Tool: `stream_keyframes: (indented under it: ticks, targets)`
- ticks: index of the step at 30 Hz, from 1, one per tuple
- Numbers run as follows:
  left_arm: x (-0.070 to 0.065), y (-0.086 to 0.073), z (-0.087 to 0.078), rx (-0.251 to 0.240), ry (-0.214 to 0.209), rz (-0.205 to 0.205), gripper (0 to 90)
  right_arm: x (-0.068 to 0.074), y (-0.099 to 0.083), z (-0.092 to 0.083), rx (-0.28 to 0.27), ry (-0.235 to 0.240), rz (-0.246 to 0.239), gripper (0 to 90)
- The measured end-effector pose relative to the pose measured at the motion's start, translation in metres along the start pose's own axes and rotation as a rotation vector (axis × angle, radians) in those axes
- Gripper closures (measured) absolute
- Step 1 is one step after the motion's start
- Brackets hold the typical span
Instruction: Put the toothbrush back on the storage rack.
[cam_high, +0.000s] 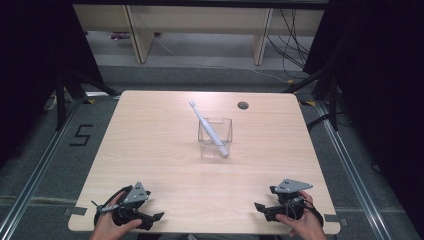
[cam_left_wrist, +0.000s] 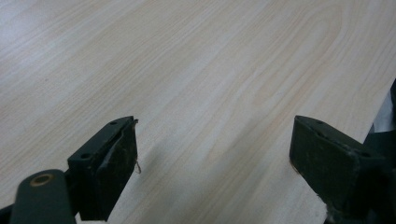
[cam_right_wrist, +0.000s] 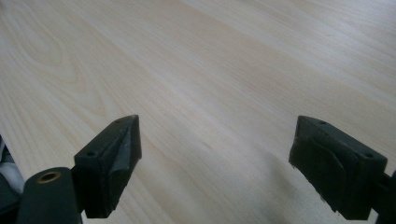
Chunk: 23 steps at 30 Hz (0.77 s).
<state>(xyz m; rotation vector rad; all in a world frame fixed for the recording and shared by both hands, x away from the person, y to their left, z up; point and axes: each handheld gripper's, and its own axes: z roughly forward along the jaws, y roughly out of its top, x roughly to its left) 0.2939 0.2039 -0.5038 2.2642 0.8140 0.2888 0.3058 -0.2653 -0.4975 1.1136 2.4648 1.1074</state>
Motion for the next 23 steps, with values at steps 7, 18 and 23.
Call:
stream_keyframes:
  ticks: [7, 18, 23]
  targets:
    - [-0.0001, 0.0001, -0.0001, 0.000, 0.000, 0.000, 14.9, 0.0003, -0.0039, -0.0031, -0.009, -0.012, -0.015, 16.8]
    - [-0.0010, 0.0003, 0.0001, -0.010, -0.001, -0.003, 14.9, 0.0010, -0.0048, -0.0052, -0.003, -0.021, 0.005, 16.8]
    - [-0.0023, 0.0001, 0.0009, -0.027, -0.006, -0.020, 14.9, 0.0010, -0.0047, -0.0060, -0.001, -0.028, 0.005, 16.8]
